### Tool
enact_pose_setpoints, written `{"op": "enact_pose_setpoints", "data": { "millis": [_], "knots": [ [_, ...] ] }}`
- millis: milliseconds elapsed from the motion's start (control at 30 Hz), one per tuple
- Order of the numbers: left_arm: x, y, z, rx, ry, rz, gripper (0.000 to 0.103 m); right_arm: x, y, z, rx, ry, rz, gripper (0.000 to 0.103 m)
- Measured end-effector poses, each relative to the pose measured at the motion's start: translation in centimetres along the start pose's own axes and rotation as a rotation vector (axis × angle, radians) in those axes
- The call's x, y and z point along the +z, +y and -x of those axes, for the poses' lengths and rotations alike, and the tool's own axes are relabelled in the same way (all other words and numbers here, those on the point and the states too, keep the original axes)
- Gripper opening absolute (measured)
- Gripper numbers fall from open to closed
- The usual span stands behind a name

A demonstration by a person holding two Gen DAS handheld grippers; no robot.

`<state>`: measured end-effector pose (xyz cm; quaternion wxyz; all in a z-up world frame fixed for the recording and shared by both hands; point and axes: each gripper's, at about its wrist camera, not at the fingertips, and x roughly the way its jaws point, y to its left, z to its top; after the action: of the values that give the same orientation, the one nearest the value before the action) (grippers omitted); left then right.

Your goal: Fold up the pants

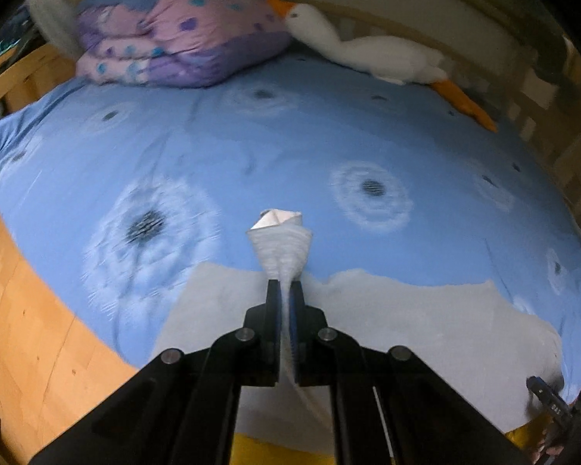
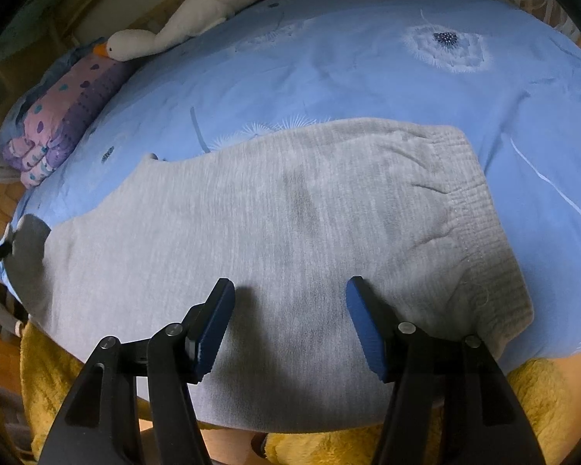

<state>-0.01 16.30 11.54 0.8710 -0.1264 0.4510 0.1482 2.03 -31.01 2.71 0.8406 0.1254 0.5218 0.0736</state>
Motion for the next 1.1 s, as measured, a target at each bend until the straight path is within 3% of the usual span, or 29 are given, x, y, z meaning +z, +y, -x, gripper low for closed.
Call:
{"op": "enact_pose_setpoints", "data": {
  "millis": [233,400,533,633,933,1100],
  "knots": [
    [-1.9,4.7,-1.9,0.056,0.060,0.086,0.004,0.0,0.6,-0.3,-0.022,0.001,0.016,0.061],
    [-3.7,6.7,-2.8,0.034,0.104,0.142,0.003,0.0,0.8,-0.4,-0.033,0.002,0.024,0.061],
    [-3.8,7.0,-0.3,0.008,0.071,0.152,0.003,0.1,0.9,-0.5,-0.043,0.007,0.029,0.061],
    [-3.8,7.4,0.4,0.028,0.064,0.130,0.003,0.2,1.1,-0.6,-0.047,0.007,0.025,0.062],
    [-7.1,10.1,-2.7,0.125,0.183,0.167,0.003,0.4,0.8,-0.8,-0.032,0.009,0.026,0.063],
    [-5.9,10.3,-0.7,0.064,0.137,0.175,0.003,0.5,1.0,-0.9,-0.056,0.016,0.039,0.063]
  ]
}}
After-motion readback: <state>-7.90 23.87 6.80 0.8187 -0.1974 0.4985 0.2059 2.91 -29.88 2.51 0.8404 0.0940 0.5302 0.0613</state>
